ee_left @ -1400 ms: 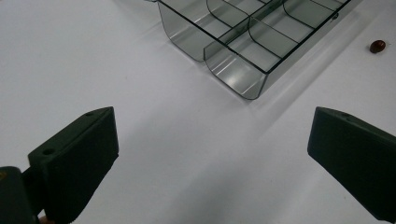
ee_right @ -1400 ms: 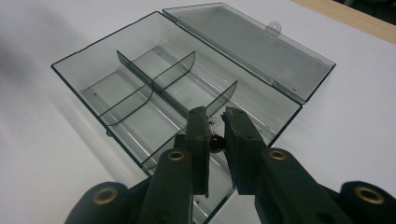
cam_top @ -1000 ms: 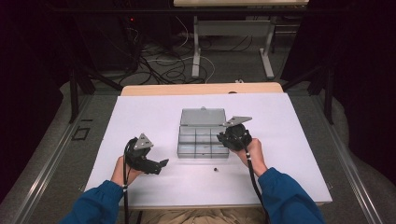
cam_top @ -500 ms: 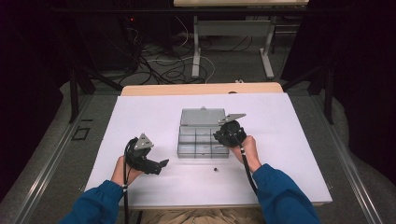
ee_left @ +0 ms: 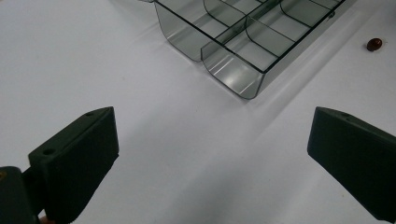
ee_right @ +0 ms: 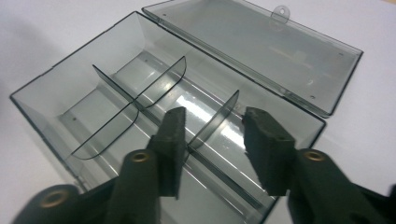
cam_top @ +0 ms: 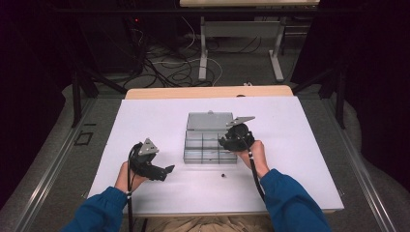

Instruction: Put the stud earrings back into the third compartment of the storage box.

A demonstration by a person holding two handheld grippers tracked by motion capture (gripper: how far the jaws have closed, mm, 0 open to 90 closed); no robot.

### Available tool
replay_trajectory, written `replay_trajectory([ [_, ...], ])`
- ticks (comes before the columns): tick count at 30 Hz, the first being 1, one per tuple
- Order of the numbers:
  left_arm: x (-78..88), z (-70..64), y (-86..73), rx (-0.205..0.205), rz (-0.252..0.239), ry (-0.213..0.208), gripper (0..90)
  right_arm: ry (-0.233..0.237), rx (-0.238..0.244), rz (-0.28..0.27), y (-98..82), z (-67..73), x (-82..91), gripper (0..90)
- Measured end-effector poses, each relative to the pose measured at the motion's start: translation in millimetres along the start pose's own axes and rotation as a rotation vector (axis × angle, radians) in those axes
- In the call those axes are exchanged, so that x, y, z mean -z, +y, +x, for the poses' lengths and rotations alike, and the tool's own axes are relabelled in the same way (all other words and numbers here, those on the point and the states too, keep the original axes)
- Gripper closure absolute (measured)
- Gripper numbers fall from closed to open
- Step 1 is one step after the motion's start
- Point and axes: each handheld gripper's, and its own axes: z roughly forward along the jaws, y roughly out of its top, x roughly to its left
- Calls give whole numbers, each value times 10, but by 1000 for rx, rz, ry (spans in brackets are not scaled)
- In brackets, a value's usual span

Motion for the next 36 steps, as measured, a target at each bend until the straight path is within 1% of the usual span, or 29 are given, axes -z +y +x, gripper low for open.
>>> replay_trajectory([
  [1,0,1,0,1,0,-1,24,1,-2,0,0,-12,33,512],
  [3,-2,4,-3,5,0,-1,24,9,-4,-1,-9,-31,97,424],
  [4,-3,10,-4,-3,3,-1,24,11,-10,12,-15,-35,130,397],
  [5,-3,10,-5,-3,2,-2,24,19,-5,9,-22,-43,156,365],
  [6,-2,10,-4,-4,2,-1,24,24,-10,22,-28,-39,194,336],
  [8,2,5,-2,-2,4,-1,25,45,8,12,-47,-43,233,274],
  [10,23,8,6,-5,18,-13,25,58,20,17,-63,-24,289,199],
  [11,12,-2,-2,0,-4,0,25,69,20,18,-72,-14,307,177],
  [13,10,5,-5,2,-4,-2,25,80,28,22,-94,8,338,163],
  [14,17,19,-2,-4,12,-11,25,89,36,34,-100,13,357,151],
  [15,14,20,-5,-2,16,-14,25,97,23,41,-111,32,376,150],
  [17,14,23,-7,-3,17,-12,25,97,30,33,-130,47,402,141],
  [18,16,20,-6,-1,16,-13,25,100,31,33,-138,54,412,130],
  [19,5,8,-12,4,-4,-3,25,104,42,30,-141,57,416,118],
  [20,8,7,-11,-1,-2,-1,25,102,36,29,-145,64,422,109],
  [21,11,4,-11,0,-2,1,25,113,34,48,-144,69,445,106],
  [22,10,6,-13,1,-4,-1,25,105,40,24,-153,76,438,100],
  [23,7,7,-15,6,-4,-3,25,113,40,40,-155,84,451,88],
  [24,9,15,-16,-2,3,-3,25,120,45,33,-163,88,456,75],
  [25,10,17,-19,-2,8,2,24,121,48,38,-171,96,464,72],
  [27,5,19,-21,-2,3,2,24,131,44,43,-198,121,486,56],
  [28,10,17,-22,-1,8,1,24,137,42,21,-220,132,485,45],
  [29,11,14,-19,-4,7,2,24,135,50,43,-229,145,507,37],
  [30,13,11,-18,-5,7,2,24,142,48,52,-241,162,520,31],
  [31,14,8,-17,-5,7,2,24,141,47,42,-257,179,530,26],
  [33,8,9,-14,-7,3,3,24,152,54,48,-280,199,560,10],
  [34,3,8,-15,-4,2,3,24,164,54,62,-289,208,576,7],
  [35,15,13,-11,-5,25,-6,24,165,55,54,-307,215,581,6],
  [36,13,15,-13,-7,26,-6,24,165,57,46,-324,224,584,3],
])
